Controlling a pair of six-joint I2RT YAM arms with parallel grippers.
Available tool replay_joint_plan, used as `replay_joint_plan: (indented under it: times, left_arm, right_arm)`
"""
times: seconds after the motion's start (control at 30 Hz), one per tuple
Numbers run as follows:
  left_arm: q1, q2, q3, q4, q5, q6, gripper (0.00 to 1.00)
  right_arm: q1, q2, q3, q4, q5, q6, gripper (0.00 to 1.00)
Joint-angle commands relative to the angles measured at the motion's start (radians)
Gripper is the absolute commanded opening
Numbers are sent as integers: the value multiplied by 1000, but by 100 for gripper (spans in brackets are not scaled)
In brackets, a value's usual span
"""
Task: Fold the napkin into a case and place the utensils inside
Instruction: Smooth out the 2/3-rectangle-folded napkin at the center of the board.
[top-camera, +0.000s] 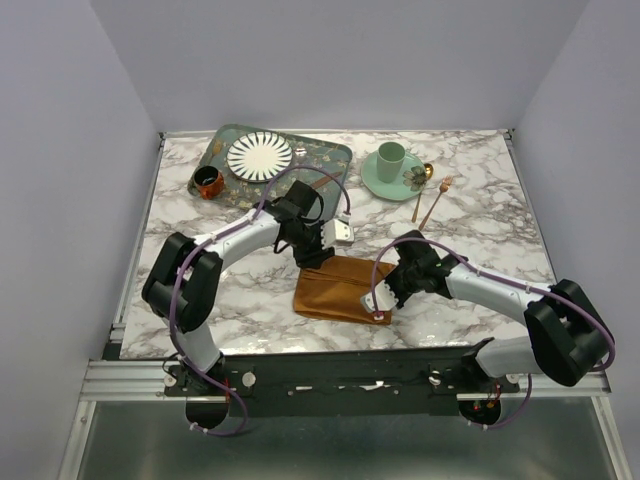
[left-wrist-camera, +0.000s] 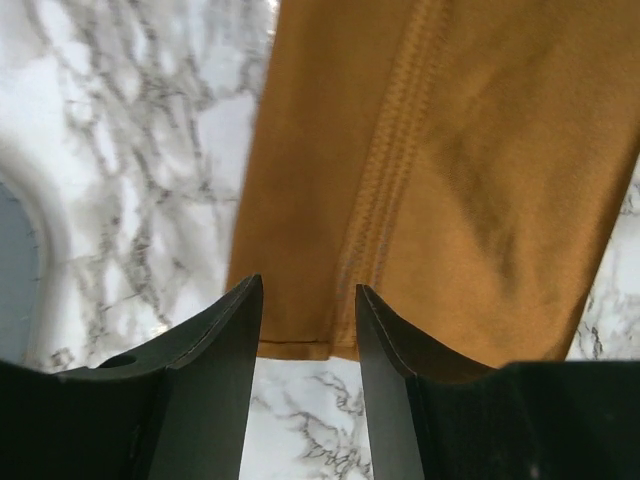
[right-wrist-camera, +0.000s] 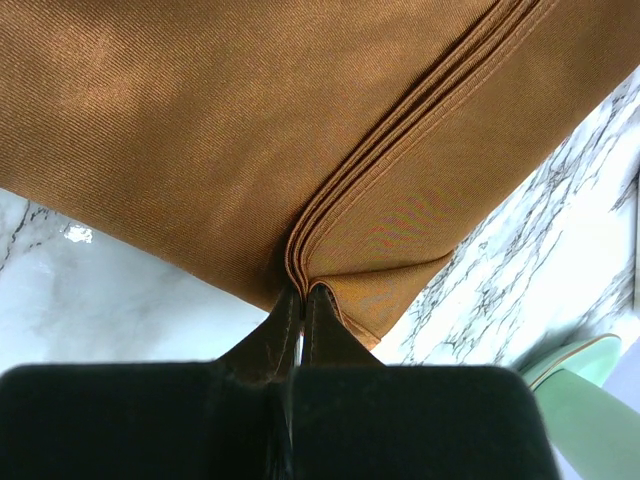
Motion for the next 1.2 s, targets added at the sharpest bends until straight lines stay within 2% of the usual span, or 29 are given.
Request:
replay_joint_plan:
  times: [0.0, 0.23, 0.53, 0.63, 0.73, 0.77, 0.87, 0.9, 1.03, 1.17]
  left_arm:
    - [-27, -29, -64, 1, -10, 112, 53]
    - [-47, 17, -81, 8, -65, 159, 57]
    - [-62, 60, -75, 5, -110, 194, 56]
    - [-62, 71, -69, 2, -116, 196, 50]
    - [-64, 71, -67, -6, -114, 202, 39]
    - [-64, 71, -66, -10, -114, 204, 32]
    - [-64, 60, -67, -19, -107, 205, 20]
    - [-64, 56, -67, -21, -105, 204, 20]
    - [-64, 21, -67, -38, -96, 198, 21]
    - [-64, 4, -66, -49, -101, 193, 36]
  right_arm:
    - [1, -11, -6, 5, -30, -33, 1]
    - [1, -13, -6, 2, -31, -41, 1]
    - [1, -16, -5, -3, -33, -38, 1]
    - [-1, -17, -6, -1, -30, -37, 1]
    - [-1, -16, -5, -3, -28, -33, 1]
    - [1, -17, -5, -4, -28, -30, 1]
    - [-1, -23, 3, -6, -30, -21, 1]
    - [1, -26, 9, -7, -30, -20, 1]
    - [-1, -33, 21, -20, -28, -15, 1]
    - [1, -34, 26, -29, -30, -12, 1]
